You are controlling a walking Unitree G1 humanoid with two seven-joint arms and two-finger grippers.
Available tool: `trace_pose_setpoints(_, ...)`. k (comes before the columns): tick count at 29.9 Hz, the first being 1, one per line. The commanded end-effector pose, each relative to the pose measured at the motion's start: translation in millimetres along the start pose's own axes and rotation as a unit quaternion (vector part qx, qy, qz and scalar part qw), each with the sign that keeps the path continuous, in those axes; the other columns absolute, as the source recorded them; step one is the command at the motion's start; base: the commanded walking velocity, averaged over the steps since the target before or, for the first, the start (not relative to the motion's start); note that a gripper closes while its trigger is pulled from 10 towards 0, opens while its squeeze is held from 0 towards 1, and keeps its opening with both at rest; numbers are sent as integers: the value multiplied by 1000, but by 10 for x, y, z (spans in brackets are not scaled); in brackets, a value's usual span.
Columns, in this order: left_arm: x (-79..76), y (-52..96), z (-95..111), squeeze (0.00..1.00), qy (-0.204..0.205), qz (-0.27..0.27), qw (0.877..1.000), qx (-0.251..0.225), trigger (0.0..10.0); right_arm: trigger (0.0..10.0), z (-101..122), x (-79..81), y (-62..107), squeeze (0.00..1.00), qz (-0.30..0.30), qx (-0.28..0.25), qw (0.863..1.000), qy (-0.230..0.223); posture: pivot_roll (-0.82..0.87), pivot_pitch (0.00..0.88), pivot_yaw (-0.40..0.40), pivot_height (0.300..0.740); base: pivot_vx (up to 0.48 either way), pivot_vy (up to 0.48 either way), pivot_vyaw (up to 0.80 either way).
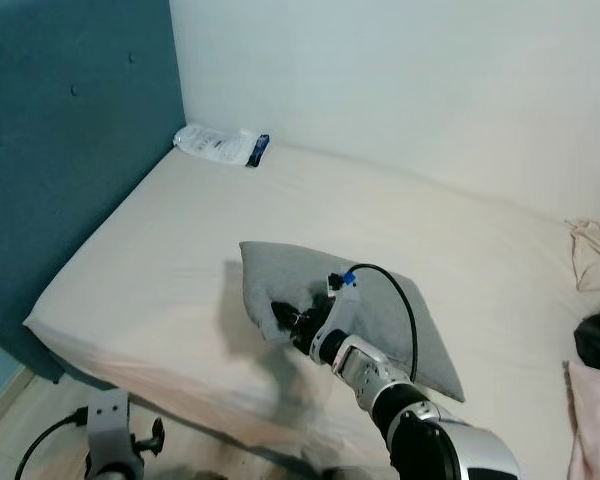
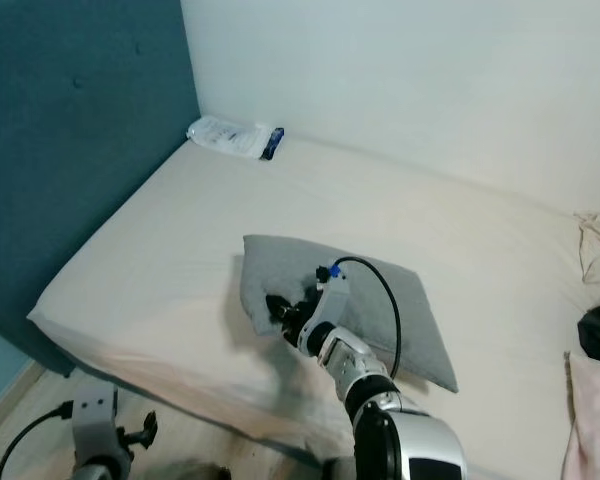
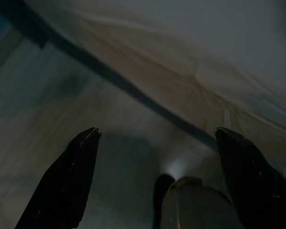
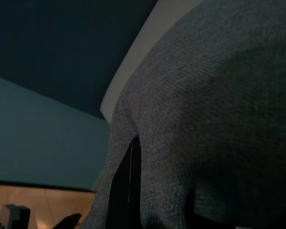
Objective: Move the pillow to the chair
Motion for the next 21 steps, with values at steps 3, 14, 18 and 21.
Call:
trace_pose_setpoints(3,50,104,-282,0,5,18,998,65,10000,0,-169,-85,70,0,-23,25,999,12,158,63,-110,735,0,0,0)
trace_pose_setpoints(14,12,275,-630,0,-2,21,990,143,10000,10000,-422,-257,244,0,-55,73,996,23,150,39,-124,740,0,0,140)
trace_pose_setpoints(18,-38,264,-619,0,18,22,990,141,10000,10000,-510,-228,250,0,-40,95,994,39,154,38,-132,740,0,0,766)
trace_pose_setpoints(21,-62,236,-573,0,29,23,990,133,10000,10000,-525,-215,246,0,-34,100,994,41,158,38,-136,740,0,0,765)
Point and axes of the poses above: a point about 5 cm out from each wrist's last joint towards the gripper, its own y axis pointing back from the gripper into the wrist, its own z axis along the axis of the wrist's last joint, x = y × z, the point moved 1 cm from there along -y, pointing out of the wrist towards the gripper, and after that the axes turned 4 degrees about -y, right-handed, at the moved point
